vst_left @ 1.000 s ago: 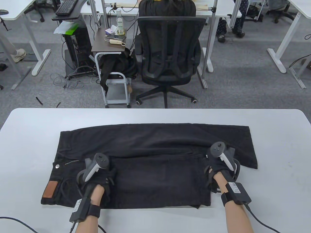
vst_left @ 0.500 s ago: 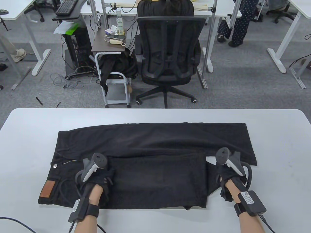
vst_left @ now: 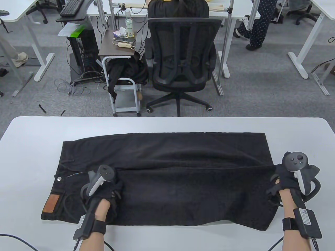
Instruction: Fold trousers
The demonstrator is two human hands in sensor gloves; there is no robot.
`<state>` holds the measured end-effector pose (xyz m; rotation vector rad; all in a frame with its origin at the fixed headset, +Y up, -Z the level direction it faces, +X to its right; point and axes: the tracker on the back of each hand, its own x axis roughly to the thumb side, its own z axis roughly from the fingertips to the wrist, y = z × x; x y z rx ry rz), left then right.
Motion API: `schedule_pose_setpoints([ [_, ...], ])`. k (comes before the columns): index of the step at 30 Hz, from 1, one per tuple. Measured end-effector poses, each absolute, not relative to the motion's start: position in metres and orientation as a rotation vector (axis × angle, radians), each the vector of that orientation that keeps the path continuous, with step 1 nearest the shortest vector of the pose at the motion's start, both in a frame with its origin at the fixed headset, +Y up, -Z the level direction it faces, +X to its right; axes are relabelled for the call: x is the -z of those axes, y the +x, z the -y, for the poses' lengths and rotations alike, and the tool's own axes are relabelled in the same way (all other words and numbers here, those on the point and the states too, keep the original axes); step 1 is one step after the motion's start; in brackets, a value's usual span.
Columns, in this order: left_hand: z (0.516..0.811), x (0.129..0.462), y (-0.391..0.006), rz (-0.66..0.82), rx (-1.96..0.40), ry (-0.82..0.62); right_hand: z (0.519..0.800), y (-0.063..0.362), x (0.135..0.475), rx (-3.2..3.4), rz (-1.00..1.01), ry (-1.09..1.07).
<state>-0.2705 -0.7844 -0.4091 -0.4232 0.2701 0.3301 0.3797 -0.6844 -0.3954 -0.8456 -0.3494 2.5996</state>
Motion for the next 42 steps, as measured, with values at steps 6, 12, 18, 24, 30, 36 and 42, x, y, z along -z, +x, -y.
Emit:
schedule_pose_setpoints([
  [6,0.784,0.409,-0.270,-0.269,-0.333,-0.424,0.725,0.369,0.399,-2.724,0.026,-0.746],
  [12,0.784,0.408,-0.270,-0.268,-0.334,-0.425,0.762,0.390,0.397,-2.432,-0.028,-0.791],
  [18,0.785,0.410,-0.269,-0.269,-0.329,-0.430,0.794,0.406,0.390,-2.523,-0.471,-1.011],
  [24,0.785,0.410,-0.269,-0.268,-0.328,-0.429,0.771,0.394,0.389,-2.450,-0.056,-0.823],
  [30,0.786,0.411,-0.269,-0.268,-0.330,-0.430,0.736,0.352,0.395,-2.177,-0.235,-0.349],
  [36,0.787,0.411,-0.270,-0.266,-0.336,-0.430,0.762,0.329,0.404,-2.696,-0.495,-0.552],
  [42,0.786,0.412,-0.275,-0.275,-0.339,-0.433,0.780,0.314,0.402,-2.889,-0.484,-0.611],
])
